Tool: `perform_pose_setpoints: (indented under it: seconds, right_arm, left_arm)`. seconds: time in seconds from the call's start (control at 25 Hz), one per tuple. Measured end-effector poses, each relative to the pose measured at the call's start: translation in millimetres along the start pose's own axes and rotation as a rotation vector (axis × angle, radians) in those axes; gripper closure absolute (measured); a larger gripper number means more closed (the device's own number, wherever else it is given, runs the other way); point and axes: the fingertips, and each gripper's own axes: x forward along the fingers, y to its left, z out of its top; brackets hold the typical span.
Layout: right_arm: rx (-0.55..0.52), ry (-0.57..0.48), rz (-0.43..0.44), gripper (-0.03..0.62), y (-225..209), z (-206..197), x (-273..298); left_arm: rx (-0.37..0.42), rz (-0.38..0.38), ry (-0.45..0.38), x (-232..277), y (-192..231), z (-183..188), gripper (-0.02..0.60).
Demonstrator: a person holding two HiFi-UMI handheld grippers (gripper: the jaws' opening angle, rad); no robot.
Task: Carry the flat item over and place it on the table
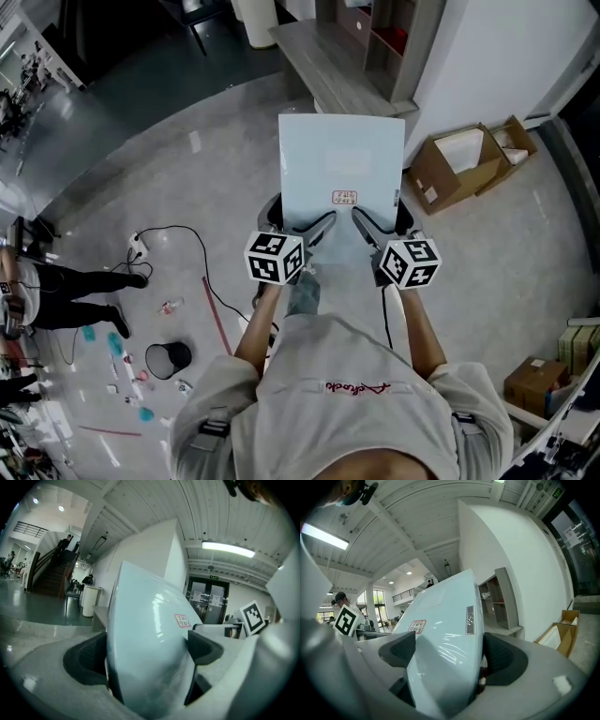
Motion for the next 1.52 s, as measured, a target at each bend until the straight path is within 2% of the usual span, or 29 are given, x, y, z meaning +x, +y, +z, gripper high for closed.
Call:
perform_pose_setpoints:
  seconds: [0.52, 0.96, 1.16, 1.52]
  right_arm:
    - [-0.005, 0.02, -0.053, 0.135, -41, 47, 149]
    - [0.014, 0.007, -0.118, 0.134, -70, 81, 263]
    - [0.034, 0.007, -0.138, 0.134, -87, 83, 297]
    - [0.039, 0.016, -0.143, 0.134, -113, 90, 332]
  left_arm:
    - [-0.025, -0.052, 0.015, 108, 112, 61, 0.038]
    - [-0.013, -0.115, 0.038, 191, 200, 110, 0.038]
    - [-0.008, -0.133, 0.06, 222, 226, 117, 0.038]
    - [-0.021, -0.141, 0.067, 261, 245, 125, 0.038]
